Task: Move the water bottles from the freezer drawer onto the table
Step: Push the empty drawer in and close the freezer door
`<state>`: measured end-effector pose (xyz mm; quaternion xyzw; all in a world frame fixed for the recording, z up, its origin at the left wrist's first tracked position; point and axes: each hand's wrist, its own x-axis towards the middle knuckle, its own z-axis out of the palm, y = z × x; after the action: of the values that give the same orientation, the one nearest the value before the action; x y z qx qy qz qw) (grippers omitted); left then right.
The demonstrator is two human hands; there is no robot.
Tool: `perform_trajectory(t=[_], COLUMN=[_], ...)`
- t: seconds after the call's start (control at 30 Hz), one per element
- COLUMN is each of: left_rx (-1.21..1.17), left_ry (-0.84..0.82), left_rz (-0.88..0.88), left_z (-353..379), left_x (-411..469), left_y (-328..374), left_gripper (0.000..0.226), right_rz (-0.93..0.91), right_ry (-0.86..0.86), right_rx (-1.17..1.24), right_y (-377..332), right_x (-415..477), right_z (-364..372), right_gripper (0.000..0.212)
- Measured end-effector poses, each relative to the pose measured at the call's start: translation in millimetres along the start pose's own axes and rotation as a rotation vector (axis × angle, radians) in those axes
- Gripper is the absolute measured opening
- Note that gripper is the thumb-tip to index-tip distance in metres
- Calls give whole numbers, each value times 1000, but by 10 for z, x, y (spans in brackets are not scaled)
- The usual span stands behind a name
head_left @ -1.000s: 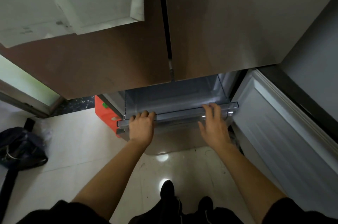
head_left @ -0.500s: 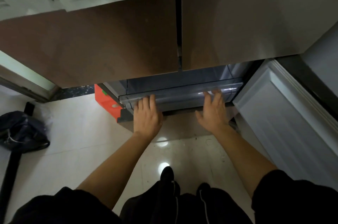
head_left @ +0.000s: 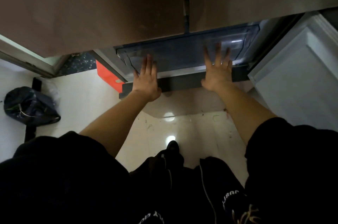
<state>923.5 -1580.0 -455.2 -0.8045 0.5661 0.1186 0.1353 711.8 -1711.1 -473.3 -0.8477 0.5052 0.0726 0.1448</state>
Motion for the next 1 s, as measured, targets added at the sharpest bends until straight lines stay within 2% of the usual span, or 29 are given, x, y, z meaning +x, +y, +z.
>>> perform_trajectory(t=[0.23,0.33,0.5,0.63,0.7,0.77,0.9,0.97,1.0], left_rx=[-18,-26,-59,-63,-90,-135,-297,-368,-403], left_ry=[-19,-13,61,189,265,362,532,563,567], left_rz=[12,37,58,134,246,379,704,835,900], left_z=[-123,-123,-275,-358,-397,-465,-696,-842,-922], left_x=[221,218,196,74,8,-53,-250,-425,-531], left_y=[-127,-170,-124,142,386,724,1561,2008,2245], left_gripper=[109,109,91,73,65,58,53,55,56], right_rz=[9,19,41,86,111,159,329,507,639], right_ry=[10,75,128,457,644,826,1196,1283,1258], right_rx=[19,29,115,213,253,182,-45,-151,-187], right_y=[-29,-42,-60,110,287,525,1027,1258,1378], right_x=[289,273,125,-325,-678,-1089,-2023,-2488,-2723], right_z=[-39,6,-156,-269,-358,-525,-928,-1076,-1108], right_gripper=[121,118,93,58,42,32,21,23,29])
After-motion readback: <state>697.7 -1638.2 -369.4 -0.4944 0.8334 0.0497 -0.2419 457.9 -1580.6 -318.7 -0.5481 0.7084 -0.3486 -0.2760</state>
